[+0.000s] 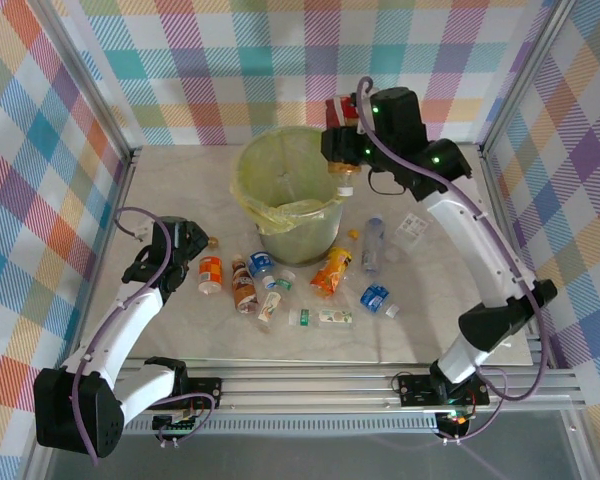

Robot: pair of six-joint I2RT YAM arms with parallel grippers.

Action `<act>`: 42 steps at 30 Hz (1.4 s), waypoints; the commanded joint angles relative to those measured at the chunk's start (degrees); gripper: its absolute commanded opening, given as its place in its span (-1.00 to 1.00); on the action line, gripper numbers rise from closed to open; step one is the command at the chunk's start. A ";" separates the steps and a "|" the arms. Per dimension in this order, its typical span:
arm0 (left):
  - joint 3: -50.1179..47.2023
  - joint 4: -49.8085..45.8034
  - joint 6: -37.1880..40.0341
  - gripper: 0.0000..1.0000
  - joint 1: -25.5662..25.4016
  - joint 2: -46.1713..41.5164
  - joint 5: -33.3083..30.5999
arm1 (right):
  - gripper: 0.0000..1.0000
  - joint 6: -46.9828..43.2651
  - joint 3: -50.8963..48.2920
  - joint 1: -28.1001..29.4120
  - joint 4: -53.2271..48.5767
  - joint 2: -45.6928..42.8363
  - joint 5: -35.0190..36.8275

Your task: Put the plastic bottles in the bin

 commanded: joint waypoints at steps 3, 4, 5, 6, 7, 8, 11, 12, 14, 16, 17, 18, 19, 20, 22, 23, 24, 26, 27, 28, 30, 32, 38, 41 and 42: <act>-0.78 0.91 -1.14 1.00 1.00 -0.67 0.51 | -0.02 -1.40 7.12 0.86 1.82 5.34 -2.63; -0.85 0.89 -1.08 1.00 0.96 -0.83 0.63 | -0.02 -1.41 8.37 0.91 1.73 6.38 -3.02; -0.96 0.90 -1.12 1.00 0.95 -0.98 0.71 | -0.02 -1.44 9.53 1.04 1.72 7.74 -3.42; -1.07 0.85 -1.17 1.00 1.00 -1.09 0.76 | -0.02 -1.49 10.78 1.17 1.64 9.10 -3.79; -1.09 0.91 -1.27 1.00 1.03 -1.26 0.86 | -0.02 -1.63 11.85 1.26 1.61 10.25 -4.19; -1.18 0.87 -1.33 1.00 1.07 -1.36 0.85 | -0.02 -1.91 12.82 1.39 1.70 11.65 -4.59; -1.42 0.91 -1.33 1.00 1.05 -1.79 0.87 | -0.02 -2.63 16.01 1.71 1.97 15.78 -5.98; -1.41 0.91 -1.34 1.00 1.09 -1.81 0.82 | -0.02 -2.66 17.48 1.87 1.59 17.34 -6.25; -1.40 0.99 -1.38 1.00 1.08 -1.74 0.90 | -0.02 -3.07 20.38 2.14 0.36 20.33 -6.99; -1.40 0.99 -1.36 1.00 1.08 -1.65 0.93 | -0.02 -3.20 22.67 2.40 -1.05 22.79 -7.55; -1.43 1.04 -1.31 1.00 1.09 -1.58 0.86 | -0.02 -3.26 23.31 2.64 -1.38 23.94 -7.87; -1.45 1.12 -1.33 1.00 1.06 -1.42 0.77 | -0.02 -3.35 23.47 2.84 -1.45 24.62 -8.06; -1.41 1.18 -1.33 1.00 1.09 -1.26 0.77 | -0.02 -3.30 23.49 3.01 -1.45 25.27 -8.19; -1.42 1.35 -1.33 1.00 1.09 -1.10 0.85 | -0.02 -3.39 23.49 3.14 -1.54 25.85 -8.47; -1.47 1.57 -1.36 1.00 1.15 -0.79 1.17 | -0.02 -3.41 23.49 3.32 -1.79 26.95 -8.60; -1.47 1.61 -1.39 1.00 1.14 -0.60 1.32 | -0.02 -3.44 23.49 3.53 -1.93 27.46 -8.74; -1.45 1.61 -1.40 1.00 1.17 -0.52 1.25 | -0.02 -3.52 23.44 3.63 -2.09 27.96 -8.81; -1.40 1.61 -1.42 1.00 1.17 -0.53 1.30 | -0.02 -3.76 23.48 3.81 -2.58 28.83 -8.85; -1.44 1.57 -1.40 1.00 1.16 -0.51 1.26 | -0.02 -3.92 23.38 4.02 -2.85 29.33 -8.78; -1.40 1.57 -1.40 1.00 1.17 -0.63 1.25 | -0.02 -4.01 23.27 4.16 -3.03 29.67 -8.80; -1.44 1.42 -1.39 1.00 1.17 -0.89 1.30 | -0.02 -4.25 22.98 4.42 -3.38 30.40 -8.67; -1.46 1.35 -1.34 1.00 1.17 -1.04 1.11 | -0.02 -4.48 22.42 4.63 -3.54 30.94 -8.64; -1.22 1.18 -1.11 1.00 1.17 -1.49 0.93 | 0.00 -4.84 19.88 4.85 -3.89 31.61 -8.35; -1.18 1.16 -1.07 1.00 1.26 -1.44 0.95 | 0.01 -4.93 18.61 4.91 -4.09 31.83 -8.29; -1.14 1.12 -1.07 1.00 1.26 -1.33 1.02 | 0.01 -4.90 18.25 4.90 -4.08 31.87 -8.34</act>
